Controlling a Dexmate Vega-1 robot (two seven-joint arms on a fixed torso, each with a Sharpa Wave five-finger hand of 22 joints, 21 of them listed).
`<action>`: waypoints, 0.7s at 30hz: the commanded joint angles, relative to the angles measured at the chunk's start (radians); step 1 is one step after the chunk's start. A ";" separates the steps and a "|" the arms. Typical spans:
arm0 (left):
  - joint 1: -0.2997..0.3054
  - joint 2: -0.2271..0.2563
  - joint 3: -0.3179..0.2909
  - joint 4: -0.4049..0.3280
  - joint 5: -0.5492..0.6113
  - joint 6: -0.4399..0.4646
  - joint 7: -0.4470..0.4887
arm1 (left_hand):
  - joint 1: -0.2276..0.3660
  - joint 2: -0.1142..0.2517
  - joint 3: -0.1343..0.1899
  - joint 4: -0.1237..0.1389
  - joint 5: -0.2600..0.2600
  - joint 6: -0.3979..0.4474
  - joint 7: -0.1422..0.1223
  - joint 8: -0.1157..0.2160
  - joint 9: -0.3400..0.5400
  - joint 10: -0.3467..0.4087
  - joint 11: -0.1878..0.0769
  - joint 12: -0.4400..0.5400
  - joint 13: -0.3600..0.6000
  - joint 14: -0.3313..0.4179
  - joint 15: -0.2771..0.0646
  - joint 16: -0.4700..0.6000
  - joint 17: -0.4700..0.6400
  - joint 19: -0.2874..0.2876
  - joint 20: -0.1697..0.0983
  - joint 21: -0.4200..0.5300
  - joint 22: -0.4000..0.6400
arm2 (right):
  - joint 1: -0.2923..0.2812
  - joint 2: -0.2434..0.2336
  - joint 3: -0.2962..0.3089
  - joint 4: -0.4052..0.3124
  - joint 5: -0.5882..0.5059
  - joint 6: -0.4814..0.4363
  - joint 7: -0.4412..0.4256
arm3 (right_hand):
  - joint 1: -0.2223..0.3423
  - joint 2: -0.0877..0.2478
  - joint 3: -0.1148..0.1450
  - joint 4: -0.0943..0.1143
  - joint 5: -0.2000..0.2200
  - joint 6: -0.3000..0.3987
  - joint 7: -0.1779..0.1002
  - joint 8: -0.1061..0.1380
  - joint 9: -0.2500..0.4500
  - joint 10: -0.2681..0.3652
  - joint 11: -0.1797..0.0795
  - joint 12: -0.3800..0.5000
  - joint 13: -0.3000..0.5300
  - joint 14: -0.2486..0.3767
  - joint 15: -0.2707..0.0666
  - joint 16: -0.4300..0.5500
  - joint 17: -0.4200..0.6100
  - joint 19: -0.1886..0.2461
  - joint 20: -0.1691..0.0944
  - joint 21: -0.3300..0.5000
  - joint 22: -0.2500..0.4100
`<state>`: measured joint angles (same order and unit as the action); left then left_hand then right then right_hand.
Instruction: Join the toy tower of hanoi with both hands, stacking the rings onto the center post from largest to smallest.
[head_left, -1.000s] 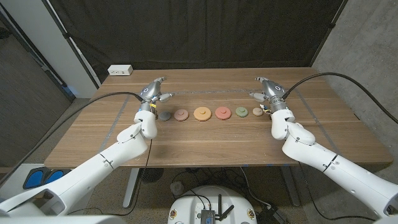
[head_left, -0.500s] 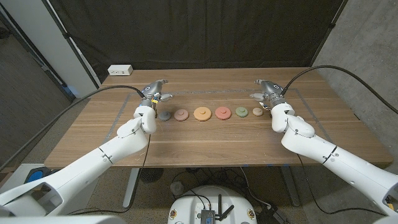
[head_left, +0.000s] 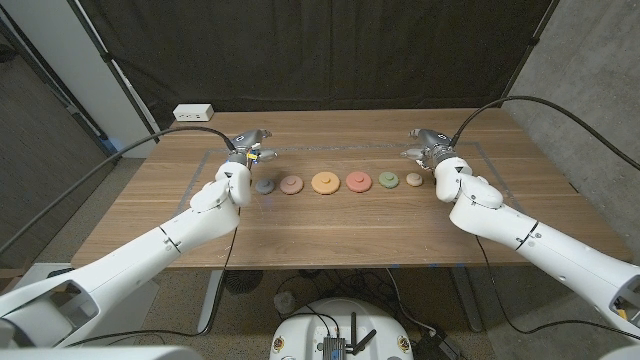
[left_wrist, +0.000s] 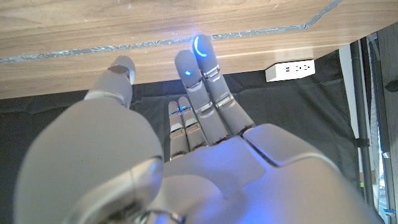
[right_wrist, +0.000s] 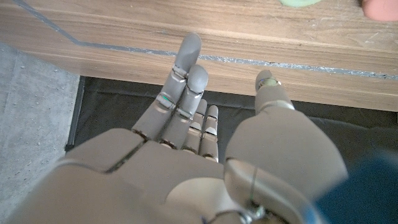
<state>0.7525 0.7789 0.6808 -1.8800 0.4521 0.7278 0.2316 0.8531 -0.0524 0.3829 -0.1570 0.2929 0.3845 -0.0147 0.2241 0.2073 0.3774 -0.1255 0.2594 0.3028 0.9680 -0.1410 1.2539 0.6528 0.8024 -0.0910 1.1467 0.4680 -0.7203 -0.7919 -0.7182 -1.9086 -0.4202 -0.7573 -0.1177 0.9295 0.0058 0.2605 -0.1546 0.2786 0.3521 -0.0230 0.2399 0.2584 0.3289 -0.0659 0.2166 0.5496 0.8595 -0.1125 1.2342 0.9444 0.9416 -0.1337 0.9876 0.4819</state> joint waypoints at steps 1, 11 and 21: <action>-0.081 0.011 0.069 0.025 0.025 0.022 -0.094 | 0.004 0.008 -0.007 -0.004 0.007 0.009 0.003 0.003 0.006 0.014 0.001 0.004 0.006 0.010 -0.077 0.011 0.003 -0.001 -0.104 0.009 0.000 | 0.067 0.002 -0.058 0.009 0.001 -0.096 0.086 | 0.004 0.004 -0.005 -0.002 0.008 -0.008 0.009 -0.002 0.003 -0.004 0.003 -0.005 0.003 0.006 -0.107 0.008 0.003 -0.001 -0.077 0.011 0.001; -0.099 0.012 0.080 0.033 0.025 0.006 -0.130 | 0.010 0.013 -0.014 -0.005 0.009 -0.006 0.005 -0.006 0.007 0.001 0.007 -0.003 0.014 0.002 -0.077 0.017 -0.001 -0.015 -0.099 0.017 -0.006 | 0.089 -0.010 -0.077 0.007 0.018 -0.092 0.102 | 0.003 0.005 -0.015 0.001 0.016 -0.017 0.009 -0.009 0.002 -0.016 0.003 -0.013 -0.003 -0.006 -0.107 0.007 -0.019 -0.014 -0.074 0.026 -0.013; -0.075 0.021 0.062 0.014 0.020 0.007 -0.119 | 0.012 0.018 -0.019 -0.004 0.010 0.006 0.003 -0.003 0.008 0.012 0.006 0.000 0.021 -0.003 -0.077 0.023 -0.006 -0.017 -0.099 0.028 -0.012 | 0.079 -0.036 -0.084 -0.017 0.015 -0.082 0.105 | 0.003 0.006 -0.017 0.001 0.018 -0.012 0.006 -0.008 0.002 -0.016 0.003 -0.014 -0.004 -0.009 -0.107 0.006 -0.027 -0.016 -0.075 0.031 -0.018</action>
<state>0.6676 0.7923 0.7498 -1.8535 0.4748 0.7366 0.1194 0.8624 -0.0432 0.3696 -0.1601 0.2929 0.3845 -0.0148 0.2168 0.2119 0.3806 -0.1184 0.2593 0.3184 0.9683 -0.1413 1.2653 0.6438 0.7897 -0.0895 1.1662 0.4541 -0.6419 -0.8048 -0.7910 -1.9033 -0.4085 -0.8436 -0.0231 0.9294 0.0056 0.2450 -0.1534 0.2907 0.3373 -0.0158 0.2321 0.2583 0.3159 -0.0609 0.2033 0.5420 0.8541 -0.1071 1.2342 0.9162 0.9257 -0.1321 1.0107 0.4633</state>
